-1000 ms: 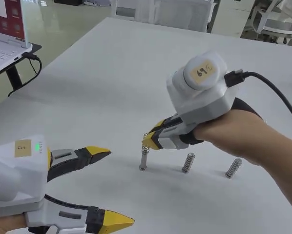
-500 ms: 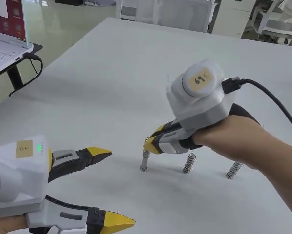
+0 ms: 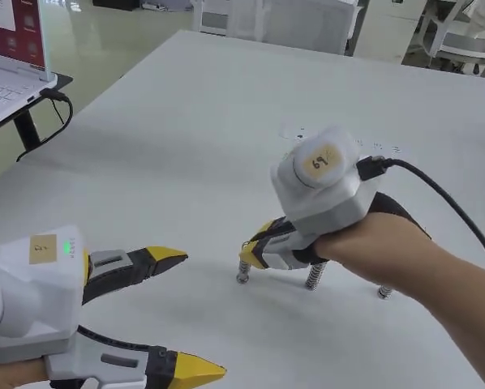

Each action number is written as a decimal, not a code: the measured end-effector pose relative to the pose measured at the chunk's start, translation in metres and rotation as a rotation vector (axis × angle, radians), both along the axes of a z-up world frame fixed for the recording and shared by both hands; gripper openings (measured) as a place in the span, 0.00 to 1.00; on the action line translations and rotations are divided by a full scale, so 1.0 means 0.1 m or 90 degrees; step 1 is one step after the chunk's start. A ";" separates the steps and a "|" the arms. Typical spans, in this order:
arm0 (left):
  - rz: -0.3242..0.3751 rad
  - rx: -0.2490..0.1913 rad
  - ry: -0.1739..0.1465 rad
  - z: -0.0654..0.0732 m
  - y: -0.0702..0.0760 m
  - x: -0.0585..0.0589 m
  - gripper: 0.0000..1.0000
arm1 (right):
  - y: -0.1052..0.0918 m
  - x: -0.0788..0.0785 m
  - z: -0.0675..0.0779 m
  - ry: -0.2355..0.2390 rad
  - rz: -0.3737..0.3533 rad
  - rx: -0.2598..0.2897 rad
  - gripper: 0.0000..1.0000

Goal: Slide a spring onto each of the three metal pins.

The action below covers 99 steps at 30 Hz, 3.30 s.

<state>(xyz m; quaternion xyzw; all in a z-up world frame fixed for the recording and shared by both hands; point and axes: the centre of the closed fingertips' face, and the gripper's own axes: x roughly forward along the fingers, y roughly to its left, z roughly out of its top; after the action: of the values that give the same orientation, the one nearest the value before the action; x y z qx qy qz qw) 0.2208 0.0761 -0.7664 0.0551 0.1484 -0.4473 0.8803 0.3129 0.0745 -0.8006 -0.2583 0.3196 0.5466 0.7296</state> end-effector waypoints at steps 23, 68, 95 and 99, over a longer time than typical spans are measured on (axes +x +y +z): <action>0.000 0.000 0.003 -0.02 0.02 0.01 0.77 | -0.03 0.01 -0.16 -0.004 0.002 -0.011 0.08; -0.014 0.004 0.013 -0.05 -0.03 -0.04 0.78 | -0.27 -0.19 -0.20 0.006 -0.025 -0.006 0.14; -0.020 -0.004 0.018 -0.06 -0.01 -0.02 0.78 | -0.46 -0.51 -0.09 0.011 -0.051 0.030 0.23; -0.020 -0.006 0.018 -0.06 -0.01 -0.03 0.78 | -0.52 -0.57 -0.06 0.008 -0.059 0.037 0.23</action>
<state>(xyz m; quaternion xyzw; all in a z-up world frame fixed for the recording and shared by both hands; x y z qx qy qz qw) 0.2183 0.0748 -0.7726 0.0465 0.1579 -0.4624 0.8713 0.2559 0.0230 -0.8064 -0.2182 0.3197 0.5232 0.7592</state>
